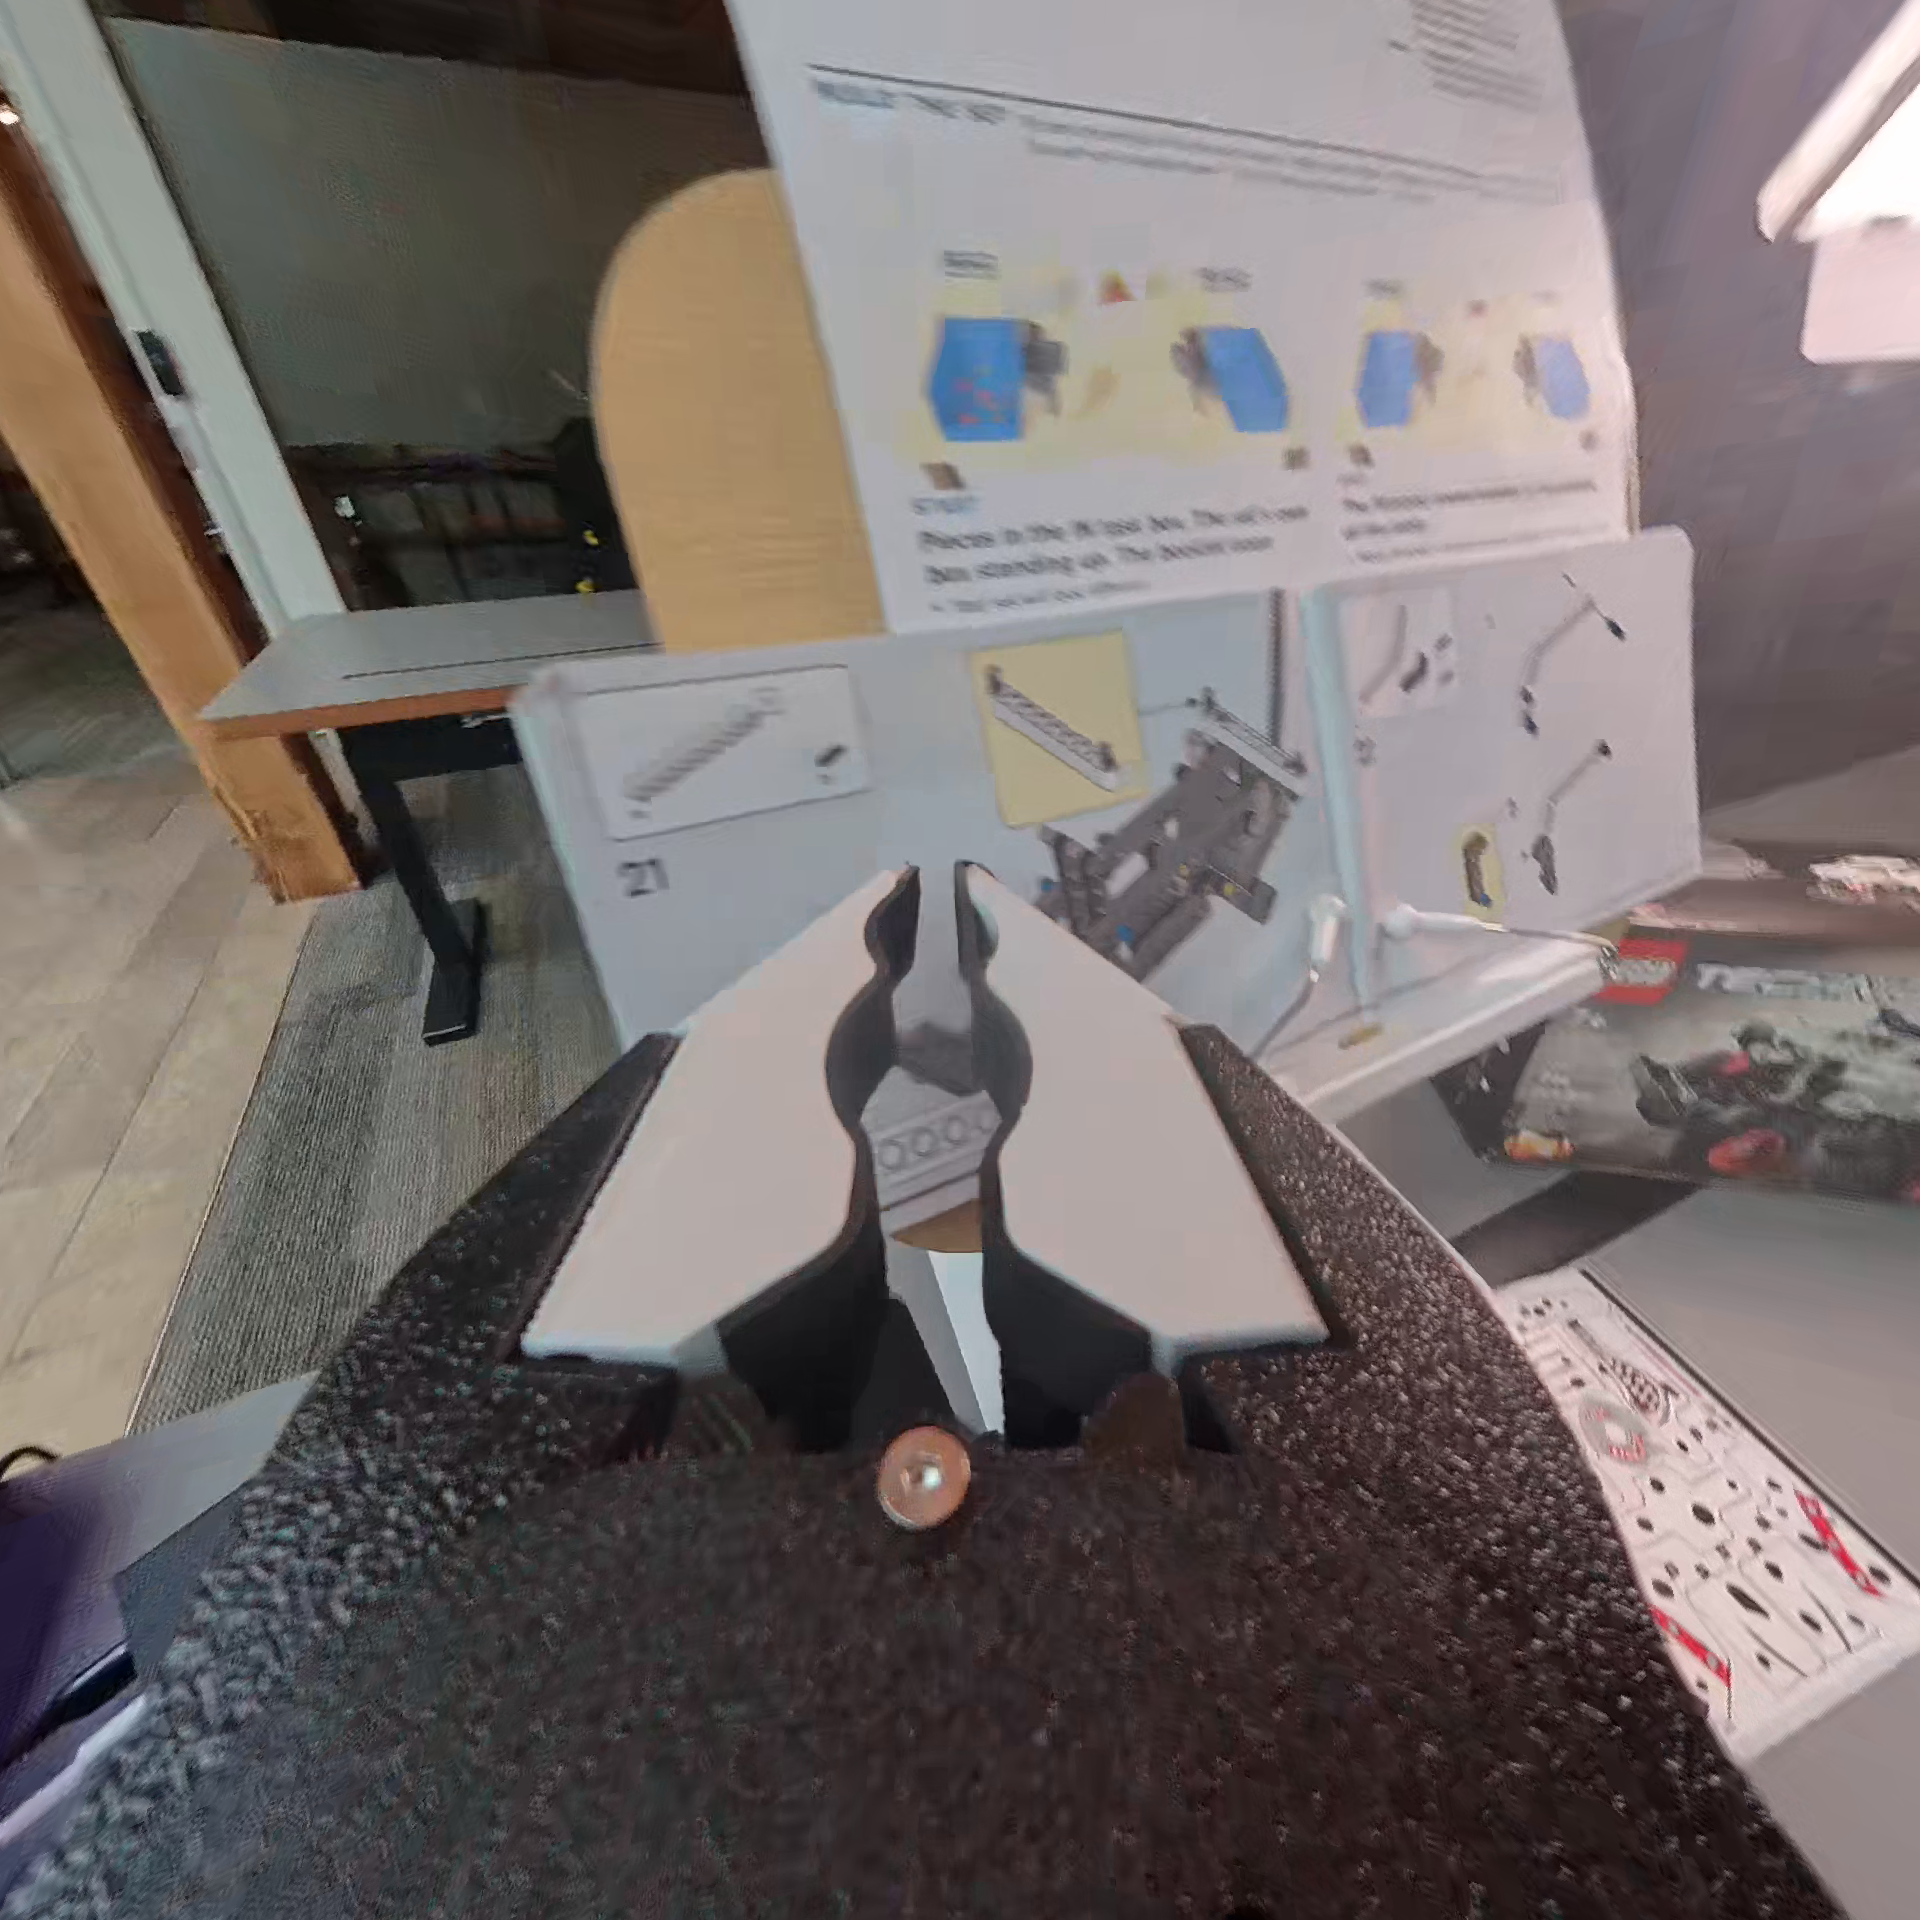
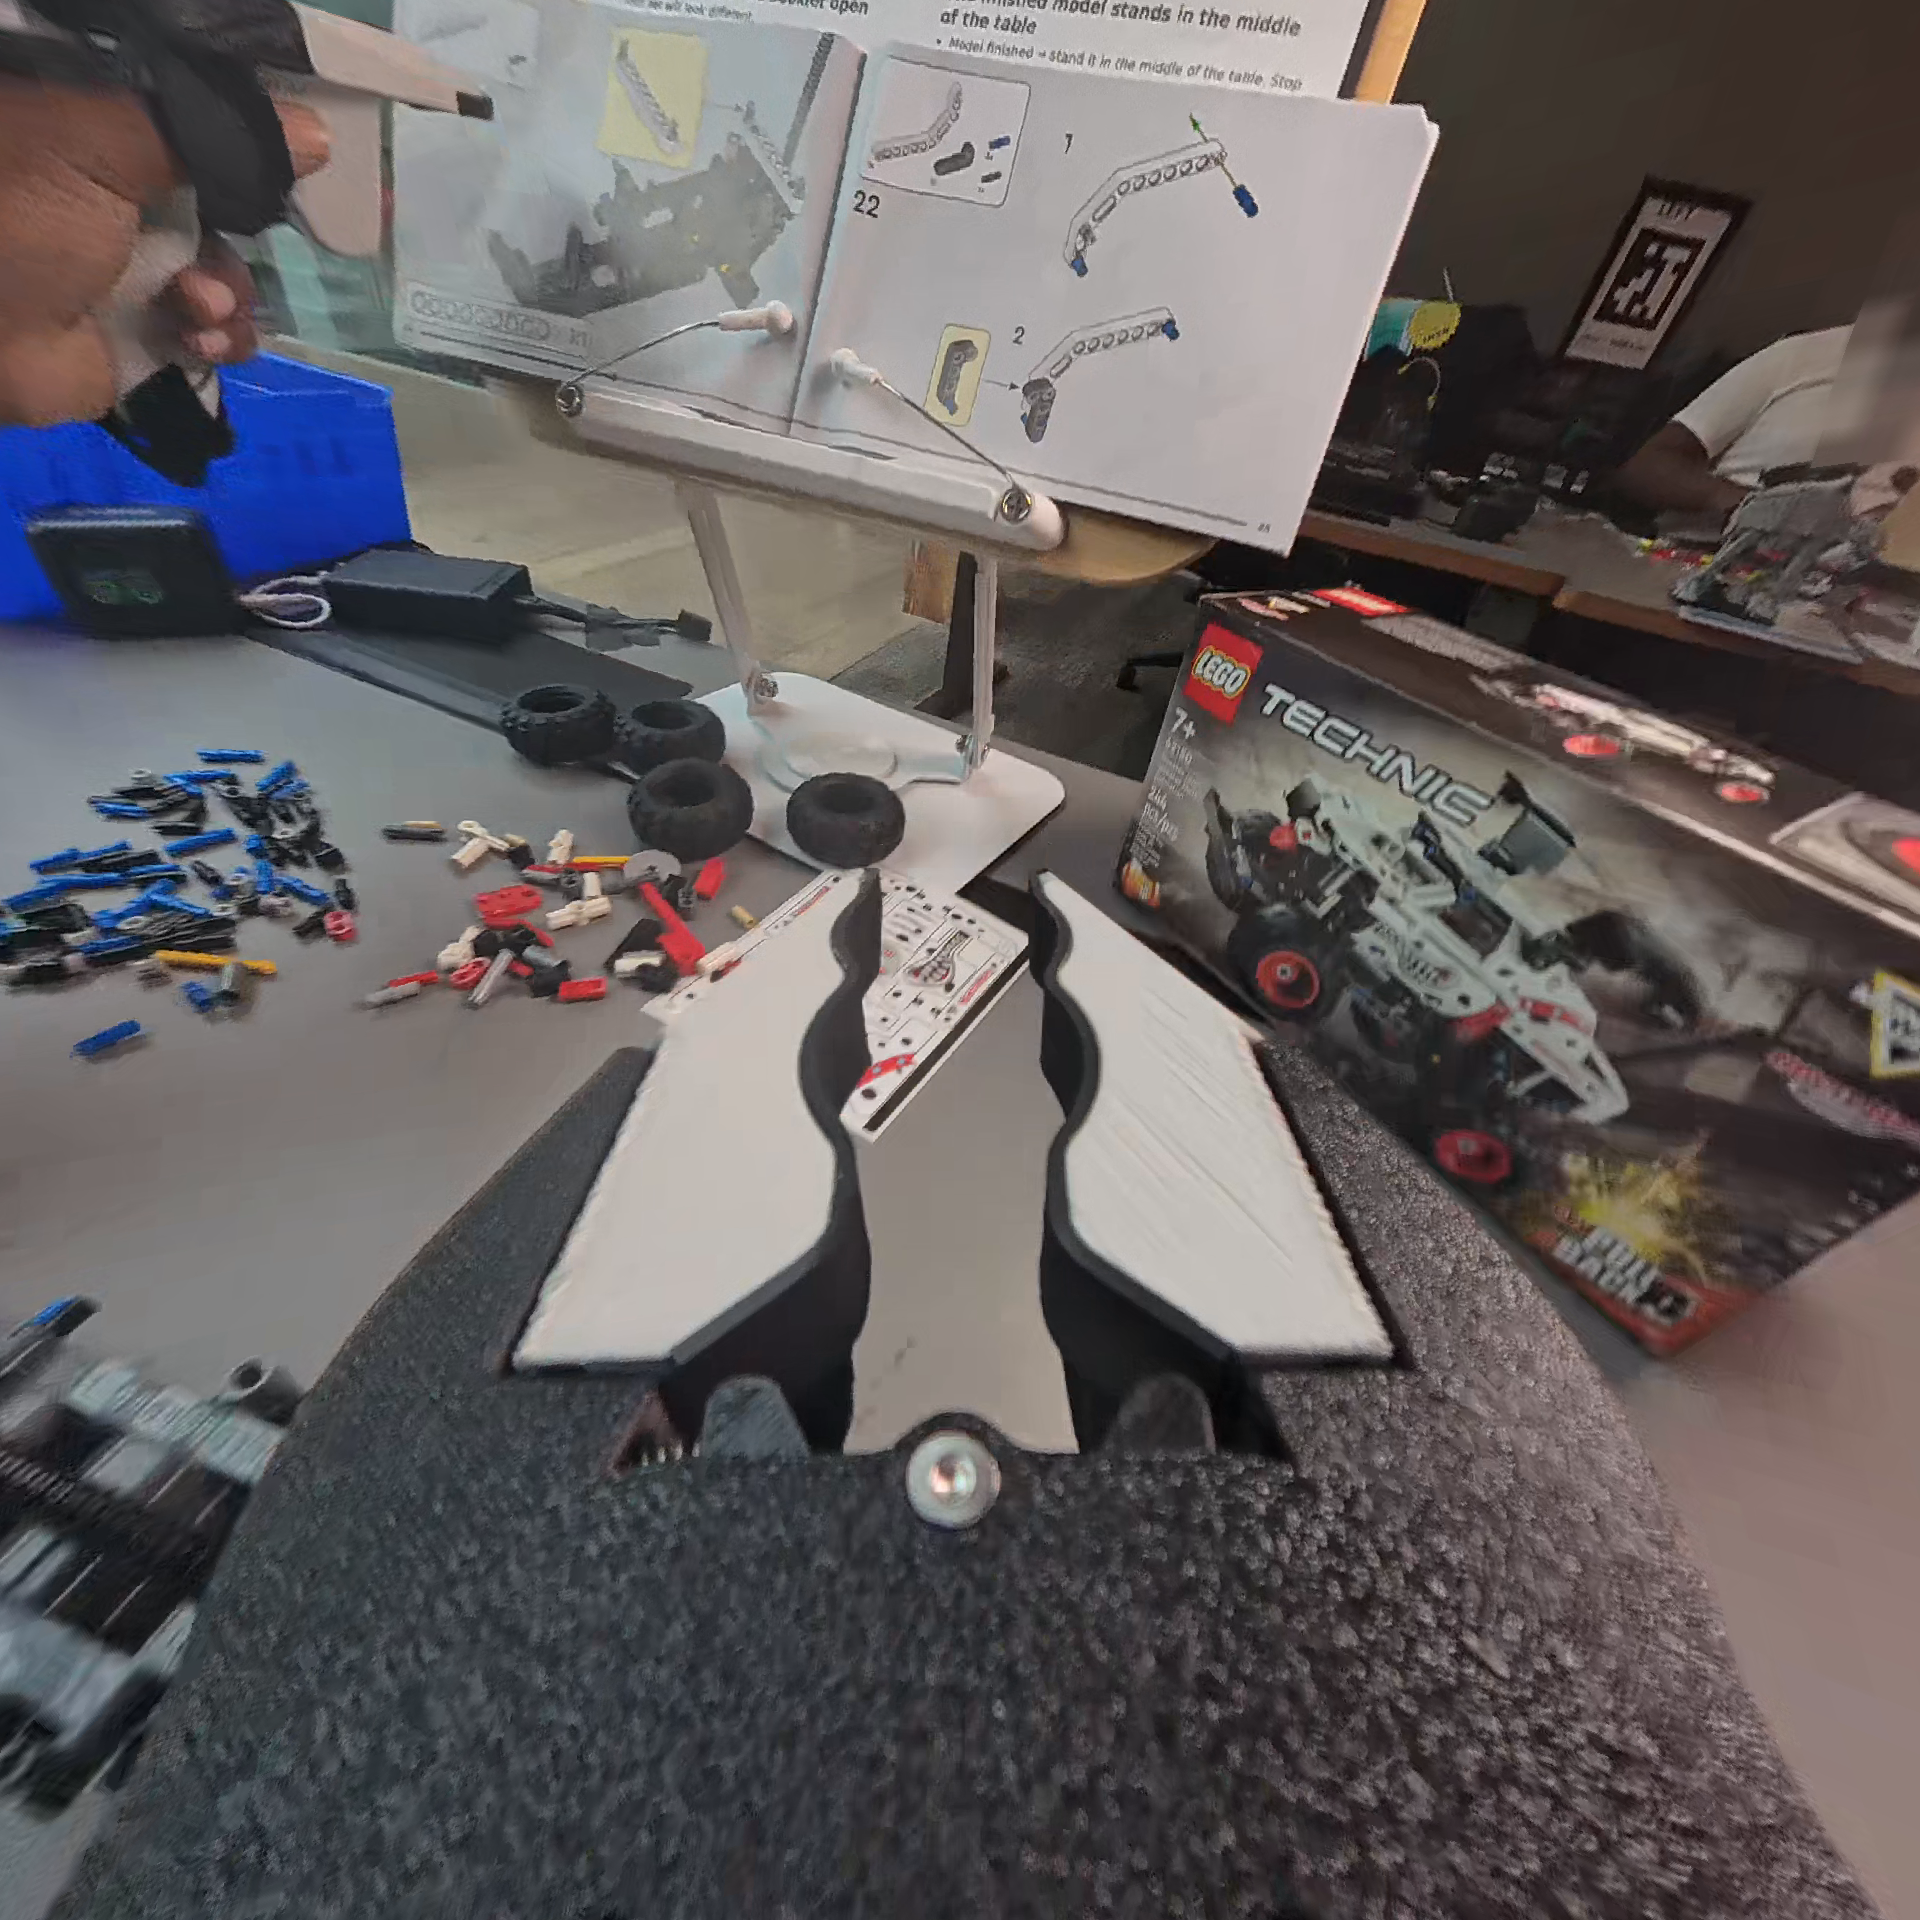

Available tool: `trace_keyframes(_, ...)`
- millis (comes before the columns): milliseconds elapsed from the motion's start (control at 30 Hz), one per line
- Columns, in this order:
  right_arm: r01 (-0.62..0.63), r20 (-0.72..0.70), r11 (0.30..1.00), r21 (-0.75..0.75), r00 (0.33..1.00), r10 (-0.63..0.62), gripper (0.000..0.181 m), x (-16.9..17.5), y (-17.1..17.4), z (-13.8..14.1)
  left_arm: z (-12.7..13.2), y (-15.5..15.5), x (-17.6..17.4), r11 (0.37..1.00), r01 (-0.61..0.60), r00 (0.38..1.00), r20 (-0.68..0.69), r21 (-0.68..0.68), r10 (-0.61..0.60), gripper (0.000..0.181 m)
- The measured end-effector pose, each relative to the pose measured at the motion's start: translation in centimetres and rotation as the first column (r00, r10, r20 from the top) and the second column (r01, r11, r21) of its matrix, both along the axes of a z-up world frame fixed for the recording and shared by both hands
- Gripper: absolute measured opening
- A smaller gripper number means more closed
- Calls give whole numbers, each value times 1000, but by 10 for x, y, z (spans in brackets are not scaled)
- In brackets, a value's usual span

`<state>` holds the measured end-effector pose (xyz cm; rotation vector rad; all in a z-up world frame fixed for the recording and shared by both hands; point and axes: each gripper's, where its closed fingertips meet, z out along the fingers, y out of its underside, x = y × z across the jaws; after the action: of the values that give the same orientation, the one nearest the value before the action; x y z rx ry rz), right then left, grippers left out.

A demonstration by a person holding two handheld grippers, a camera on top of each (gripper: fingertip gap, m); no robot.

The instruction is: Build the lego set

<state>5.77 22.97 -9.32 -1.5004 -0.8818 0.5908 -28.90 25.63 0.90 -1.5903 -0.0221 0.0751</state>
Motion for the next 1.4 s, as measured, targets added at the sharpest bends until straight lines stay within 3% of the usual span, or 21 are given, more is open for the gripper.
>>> trace_keyframes(100, -6, -59, 994, -111, 998, -1, 28, 27, -34, -18, 15, -9, -44, 993, -116, 987, 117, 24, 112, 7)
trace_keyframes(200, 6, -104, 988, -152, 994, -22, 27, 46, -56, -30, 19, -9, -56, 992, -125, 987, 109, 22, 122, 6)
trace_keyframes(300, 36, -81, 994, -107, 996, -44, 27, 55, -55, -34, 12, -5, -60, 989, -147, 986, 82, -6, 147, 6)
trace_keyframes(600, -13, -42, 998, -68, 999, 10, 26, 43, -64, -42, 4, 7, -26, 996, -87, 993, 74, -6, 87, 7)
trace_keyframes(767, -34, -54, 998, -60, 998, 31, 26, 42, -72, -37, 11, -18, -4, 998, 36, 999, 42, -57, -33, 14)
trace_keyframes(867, -47, -55, 998, -38, 997, 44, 26, 43, -75, -32, 13, -60, 17, 977, 168, 986, 10, -131, -168, 19)
trace_keyframes(967, -58, -43, 998, 0, 997, 58, 25, 44, -79, -28, 12, -126, 41, 937, 277, 955, -43, -212, -293, 32)
trace_keyframes(1067, -79, -48, 997, 19, 996, 79, 25, 44, -84, -23, 9, -200, 46, 922, 274, 939, -132, -275, -318, 37)
trace_keyframes(1133, -101, -61, 995, 17, 993, 102, 24, 43, -89, -20, 4, -246, 33, 923, 204, 949, -168, -326, -269, 40)
trace_keyframes(1267, -148, -84, 989, 10, 985, 148, 16, 38, -100, -16, -16, -327, -28, 912, -28, 980, -192, -409, -56, 41)
trace_keyframes(1400, -166, -63, 986, 7, 984, 166, 17, 32, -107, -22, -55, -391, -96, 826, -241, 952, -289, -509, 100, 18)
